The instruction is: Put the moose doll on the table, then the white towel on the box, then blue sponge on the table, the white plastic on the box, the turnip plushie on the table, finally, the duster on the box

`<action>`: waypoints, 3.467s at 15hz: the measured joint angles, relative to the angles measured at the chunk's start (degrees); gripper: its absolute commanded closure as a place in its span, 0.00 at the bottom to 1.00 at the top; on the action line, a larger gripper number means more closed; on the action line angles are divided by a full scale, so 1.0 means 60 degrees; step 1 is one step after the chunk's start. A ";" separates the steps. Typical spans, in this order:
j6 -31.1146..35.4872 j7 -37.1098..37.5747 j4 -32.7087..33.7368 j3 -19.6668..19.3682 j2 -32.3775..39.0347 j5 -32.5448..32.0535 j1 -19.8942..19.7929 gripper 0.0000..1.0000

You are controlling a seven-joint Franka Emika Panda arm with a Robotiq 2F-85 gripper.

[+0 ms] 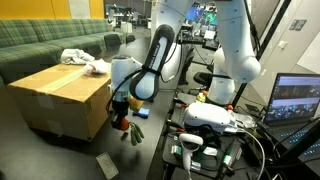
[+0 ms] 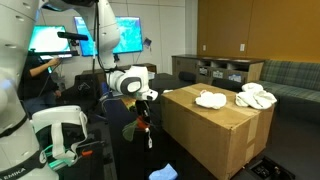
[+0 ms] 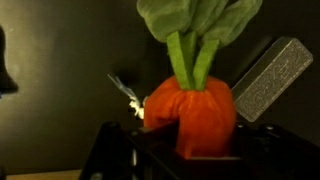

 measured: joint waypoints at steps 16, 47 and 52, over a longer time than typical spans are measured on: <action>-0.0021 0.0139 0.0036 -0.0375 -0.0134 -0.0482 0.0627 0.00; 0.2961 0.1434 0.1409 0.2994 0.2468 0.2910 0.1096 0.00; 0.2986 0.1416 0.1914 0.2534 0.2955 0.2884 0.1576 0.00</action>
